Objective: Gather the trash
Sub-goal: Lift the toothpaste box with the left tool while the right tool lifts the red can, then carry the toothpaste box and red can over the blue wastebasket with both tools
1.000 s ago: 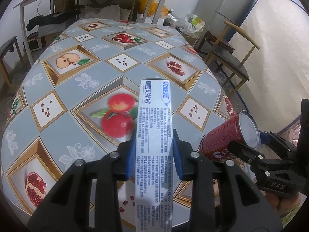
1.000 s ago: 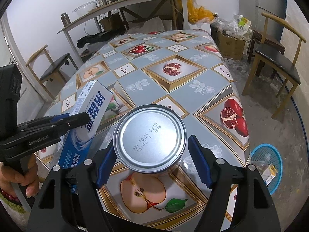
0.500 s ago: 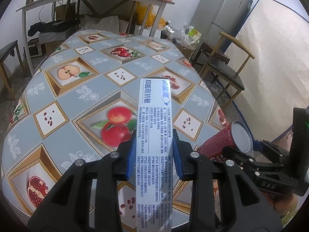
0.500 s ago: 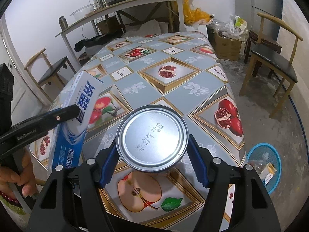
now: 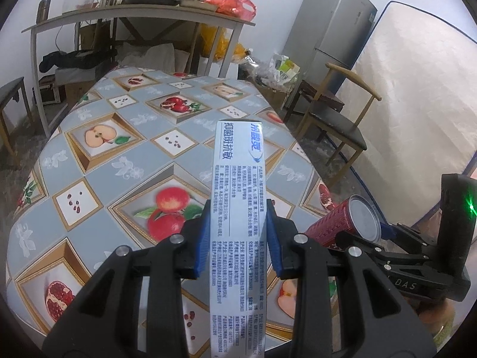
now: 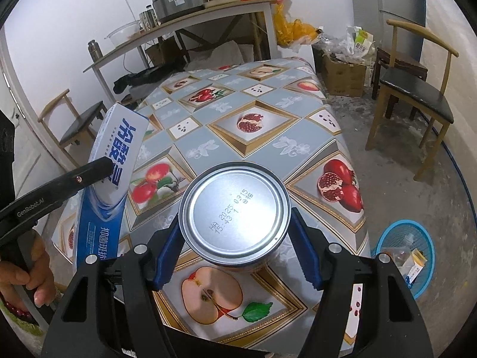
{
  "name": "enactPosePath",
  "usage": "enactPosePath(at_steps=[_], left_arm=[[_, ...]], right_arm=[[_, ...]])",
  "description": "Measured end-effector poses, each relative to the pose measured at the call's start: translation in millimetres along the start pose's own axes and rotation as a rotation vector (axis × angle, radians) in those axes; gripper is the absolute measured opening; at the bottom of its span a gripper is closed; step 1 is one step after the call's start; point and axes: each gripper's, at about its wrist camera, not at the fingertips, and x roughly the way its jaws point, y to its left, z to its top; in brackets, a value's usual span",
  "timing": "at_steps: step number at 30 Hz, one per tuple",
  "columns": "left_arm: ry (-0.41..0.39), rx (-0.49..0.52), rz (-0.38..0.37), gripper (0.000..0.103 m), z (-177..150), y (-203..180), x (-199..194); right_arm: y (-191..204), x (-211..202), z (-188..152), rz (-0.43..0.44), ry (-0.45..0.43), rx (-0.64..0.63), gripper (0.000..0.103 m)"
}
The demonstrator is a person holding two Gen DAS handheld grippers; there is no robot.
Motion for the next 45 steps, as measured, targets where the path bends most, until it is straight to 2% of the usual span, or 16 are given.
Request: enactPosePath(at_steps=[20,33,40,45], left_arm=[[-0.008,0.087,0.036,0.031,0.0,-41.1,-3.6],[-0.045,0.139,0.039,0.031,1.3,-67.5,-13.3],[-0.050,0.165,0.002,0.031,5.5,-89.0,-14.6],[-0.046,0.197,-0.080,0.031,14.2,-118.5,-7.6]], right_arm=[[-20.5,-26.1,-7.0,-0.020,-0.037,0.033,0.066],[-32.8,-43.2,-10.8,-0.033,-0.066,0.064,0.066],[-54.9,-63.6,-13.7,-0.066,-0.111,0.110,0.066],[-97.1,-96.5,-19.8,-0.153,-0.175,0.201,0.066]])
